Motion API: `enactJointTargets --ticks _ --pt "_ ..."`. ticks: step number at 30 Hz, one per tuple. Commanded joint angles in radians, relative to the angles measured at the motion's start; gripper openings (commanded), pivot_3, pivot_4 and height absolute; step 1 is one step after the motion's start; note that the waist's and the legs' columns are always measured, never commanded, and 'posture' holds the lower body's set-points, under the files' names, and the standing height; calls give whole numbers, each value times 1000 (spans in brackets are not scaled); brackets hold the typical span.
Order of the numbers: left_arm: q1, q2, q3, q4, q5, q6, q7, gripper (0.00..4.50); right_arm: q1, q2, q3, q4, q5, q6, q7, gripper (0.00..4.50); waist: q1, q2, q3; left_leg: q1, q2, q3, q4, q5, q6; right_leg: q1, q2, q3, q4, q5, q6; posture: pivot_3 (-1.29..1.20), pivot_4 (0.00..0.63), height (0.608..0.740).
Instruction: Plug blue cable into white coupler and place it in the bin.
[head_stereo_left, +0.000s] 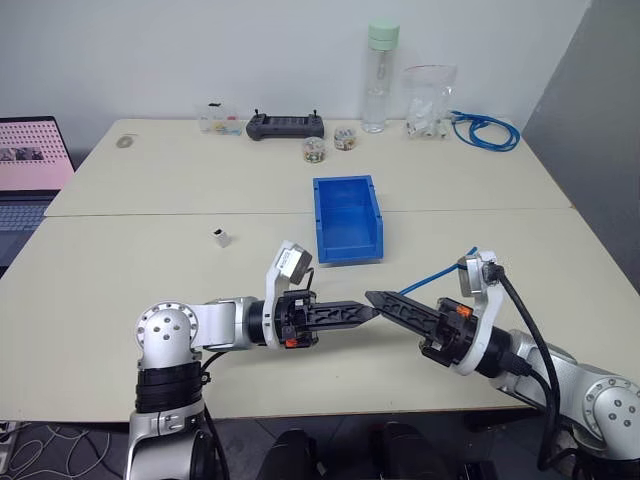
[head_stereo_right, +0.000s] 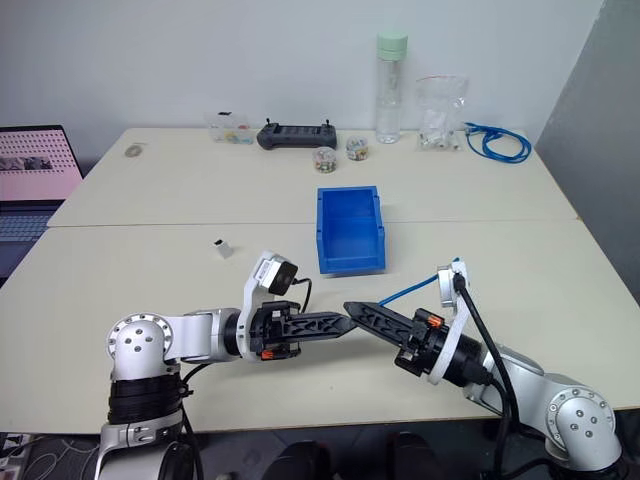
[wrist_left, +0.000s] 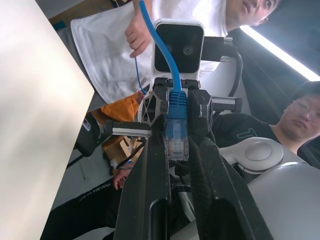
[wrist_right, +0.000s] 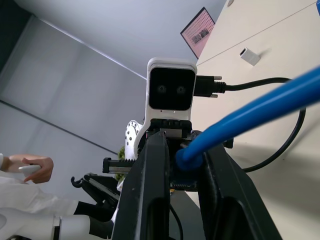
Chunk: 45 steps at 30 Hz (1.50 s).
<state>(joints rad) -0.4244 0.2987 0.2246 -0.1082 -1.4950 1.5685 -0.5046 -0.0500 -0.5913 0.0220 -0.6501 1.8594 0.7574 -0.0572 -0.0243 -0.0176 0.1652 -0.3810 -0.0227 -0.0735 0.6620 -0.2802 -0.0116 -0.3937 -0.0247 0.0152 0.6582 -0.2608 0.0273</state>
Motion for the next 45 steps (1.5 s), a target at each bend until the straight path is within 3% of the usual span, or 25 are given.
enactJointTargets --ticks 1,3,5,11,13,15,18,23,30,37,45 --pt "1 11 -23 -19 -30 -51 35 232 -3 -7 7 -32 36 -11 11 190 0 0 0 0 0 0 0 0 0 0 0 0 0 0 0 0 150 740" --pt "7 19 -33 -42 -24 -75 30 232 -4 -11 10 -33 32 -13 12 193 0 0 0 0 0 0 0 0 0 0 0 0 0 0 0 0 150 740" --pt "14 37 -45 -52 -27 -82 15 933 -9 -16 12 -31 21 -13 10 193 0 0 0 0 0 0 0 0 0 0 0 0 0 0 0 0 150 740" --pt "24 146 -68 -112 -35 -84 -73 2095 -60 -26 9 13 -14 -8 21 193 -2 1 1 -1 0 0 -1 0 0 -1 0 0 0 0 0 0 150 740" --pt "56 245 -99 -225 67 -130 -175 2483 -86 -35 3 49 -63 3 50 193 -2 1 2 -1 0 1 -1 0 0 -2 0 1 0 0 -1 0 150 740" --pt "123 383 -160 -354 256 -266 -285 2858 -114 -41 1 97 -118 16 95 193 -7 0 5 -1 0 2 -2 0 0 -3 0 1 -1 -1 -1 0 150 740" --pt "209 454 -199 -404 450 -449 -299 3482 -145 -37 3 143 -188 27 145 193 -4 4 7 -1 0 4 -4 0 -1 -5 0 4 0 -2 -4 0 150 740" --pt "318 226 -218 -416 921 -709 272 4442 -223 11 18 224 -321 27 207 193 19 4 10 -3 0 4 -4 0 -1 -7 -2 4 -1 -1 -3 0 150 740" --pt "260 -36 -187 -257 1356 -847 810 4442 -281 46 -5 273 -368 63 248 193 33 1 12 -14 -1 2 1 0 -1 -14 -3 2 0 4 -5 0 150 740" --pt "58 -214 -85 184 1426 -1070 961 4442 -315 63 -21 283 -388 97 252 193 47 0 12 -15 -2 2 2 0 0 -13 -3 -1 1 5 -4 0 150 740" --pt "-197 -287 -24 607 1415 -1298 972 4442 -305 25 -72 275 -390 134 255 193 51 0 11 -15 -4 1 4 1 0 -13 -4 -2 3 5 -3 0 150 740"
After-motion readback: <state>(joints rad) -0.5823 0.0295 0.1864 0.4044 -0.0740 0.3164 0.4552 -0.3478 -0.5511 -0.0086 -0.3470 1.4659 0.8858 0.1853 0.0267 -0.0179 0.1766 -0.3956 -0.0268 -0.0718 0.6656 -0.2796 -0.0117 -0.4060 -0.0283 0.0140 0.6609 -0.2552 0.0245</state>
